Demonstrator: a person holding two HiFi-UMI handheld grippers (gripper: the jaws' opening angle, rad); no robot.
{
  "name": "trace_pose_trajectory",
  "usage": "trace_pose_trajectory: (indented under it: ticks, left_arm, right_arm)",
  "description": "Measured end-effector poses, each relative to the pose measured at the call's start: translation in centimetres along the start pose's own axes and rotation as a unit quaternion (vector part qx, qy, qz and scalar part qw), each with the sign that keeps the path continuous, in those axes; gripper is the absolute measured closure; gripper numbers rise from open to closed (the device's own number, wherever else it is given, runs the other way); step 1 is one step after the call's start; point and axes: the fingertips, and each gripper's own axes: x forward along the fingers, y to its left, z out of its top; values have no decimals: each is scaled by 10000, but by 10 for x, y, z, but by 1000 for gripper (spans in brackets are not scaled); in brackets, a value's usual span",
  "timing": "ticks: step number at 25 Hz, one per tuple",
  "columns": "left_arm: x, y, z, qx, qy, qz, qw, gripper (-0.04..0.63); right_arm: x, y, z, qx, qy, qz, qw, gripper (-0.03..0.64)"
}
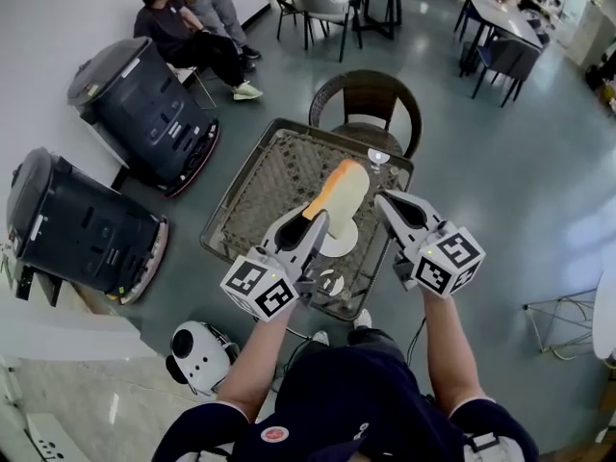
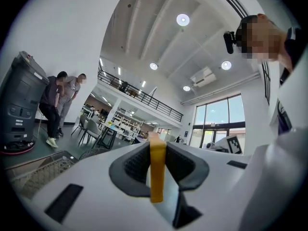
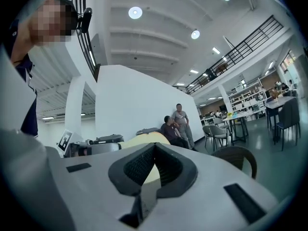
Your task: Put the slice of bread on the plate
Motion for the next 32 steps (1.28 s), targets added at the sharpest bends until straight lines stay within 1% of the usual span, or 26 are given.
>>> trace_pose_trajectory:
  ticks: [4,7,11,14,21,32]
  left_arm:
    - [9,14,-5,-39,75,263,9996,505]
    - [13,23,-15,-67,112,379,9992,505]
    - [17,38,-34,-125,254,489,9984,505]
    - [17,49,-52,-264,416,583,9971,505]
    - [13,70,-93,-717,558,595,9941,504]
    - [8,100,-157,-1263,806,566,9871,505]
  right_arm:
    - [17,-14,-5,6,144,229,9996,612]
    - [23,-21,-13,-6,227,350,9991,612]
    - [32,-32,-24,8,352,394,9986,612]
    - [38,-40,-38,53,511,379,9980,612]
    - [41,-53,-89,415,961,321,9940,612]
    - [44,-59,-156,673,1680,64,9835,612]
